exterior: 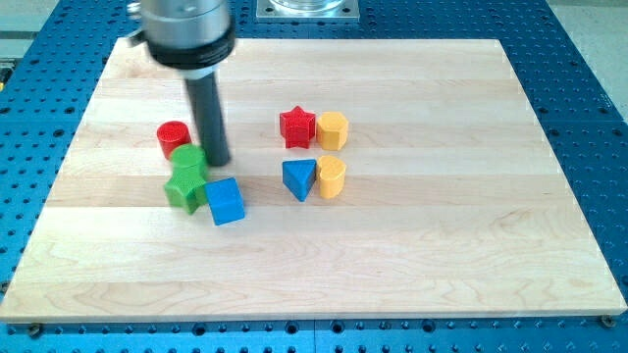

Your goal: Move the green blocks away from the red circle

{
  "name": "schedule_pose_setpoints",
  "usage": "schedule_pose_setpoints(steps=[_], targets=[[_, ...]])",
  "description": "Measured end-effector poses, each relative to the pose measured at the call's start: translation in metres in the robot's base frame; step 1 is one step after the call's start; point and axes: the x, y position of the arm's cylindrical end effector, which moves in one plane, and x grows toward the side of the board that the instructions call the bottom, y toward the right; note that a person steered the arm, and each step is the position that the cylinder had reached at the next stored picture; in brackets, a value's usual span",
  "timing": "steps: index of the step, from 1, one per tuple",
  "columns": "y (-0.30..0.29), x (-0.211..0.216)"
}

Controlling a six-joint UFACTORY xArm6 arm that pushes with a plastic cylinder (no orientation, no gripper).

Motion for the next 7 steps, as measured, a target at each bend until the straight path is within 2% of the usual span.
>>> schedule_pose_setpoints(steps=[1, 2, 3, 4, 5, 6, 7], targets=[[-0.028, 0.03], [-0.034, 0.036], [-0.071, 0.052], [-0.089, 0.037], [-0.093, 0.052], [-0.084, 0.043], [-0.081, 0.012]])
